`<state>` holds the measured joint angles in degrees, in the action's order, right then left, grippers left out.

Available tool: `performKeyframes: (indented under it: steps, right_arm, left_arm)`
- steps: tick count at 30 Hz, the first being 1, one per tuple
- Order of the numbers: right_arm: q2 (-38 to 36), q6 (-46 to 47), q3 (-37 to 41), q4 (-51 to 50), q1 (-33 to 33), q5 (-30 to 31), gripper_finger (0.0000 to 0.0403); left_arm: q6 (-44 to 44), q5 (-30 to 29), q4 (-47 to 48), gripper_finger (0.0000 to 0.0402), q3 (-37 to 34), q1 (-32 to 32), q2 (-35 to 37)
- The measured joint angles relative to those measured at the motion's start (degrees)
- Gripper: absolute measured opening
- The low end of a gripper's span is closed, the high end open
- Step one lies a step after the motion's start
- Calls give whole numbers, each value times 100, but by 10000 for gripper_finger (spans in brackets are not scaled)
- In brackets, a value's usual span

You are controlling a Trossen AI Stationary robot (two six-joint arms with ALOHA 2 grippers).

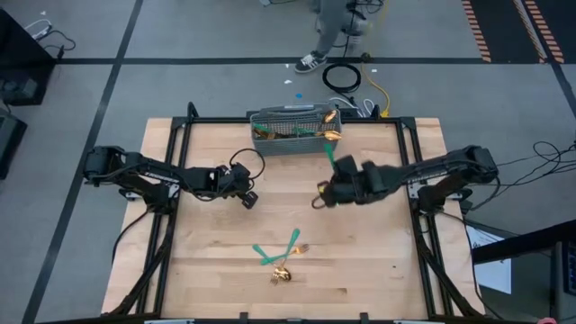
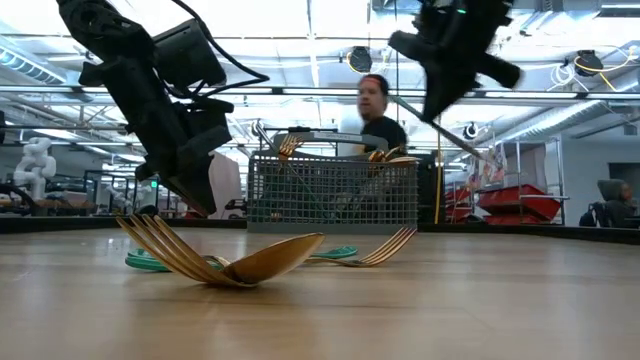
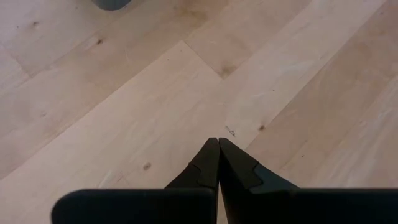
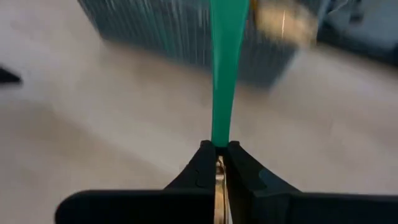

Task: Sort silverware
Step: Put the gold knife into the middle left section of the gray utensil holder

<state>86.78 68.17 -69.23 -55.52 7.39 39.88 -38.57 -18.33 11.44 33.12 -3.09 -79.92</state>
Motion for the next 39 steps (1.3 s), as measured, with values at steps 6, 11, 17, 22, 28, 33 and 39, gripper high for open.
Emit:
performKeyframes:
  steps: [6,11,17,22,28,33,39]
  right_arm:
    - [-2,-2390,-305,1739,-732,241,1]
    - [11,-4412,-312,3743,-1301,165,1]
    - [144,-6167,-319,5674,-1937,-394,0]
    - [531,-6534,-324,6714,-2351,-1037,0]
    - [1308,-6874,-321,7903,-2608,-1535,0]
    - [1815,-6493,-319,8092,-2764,-1737,0]
    - [2120,-6308,-313,7996,-2722,-1941,4]
  left_arm:
    - [1,-37,-2,9,0,0,0]
    - [-1,-152,-2,8,0,2,0]
    - [-2,-313,-8,9,0,0,0]
    - [-6,-368,-21,9,-2,-5,0]
    - [-6,-434,-5,8,-2,-16,-1]
    - [-4,-462,-4,8,-2,-16,0]
    - [26,-468,0,8,-2,-16,0]
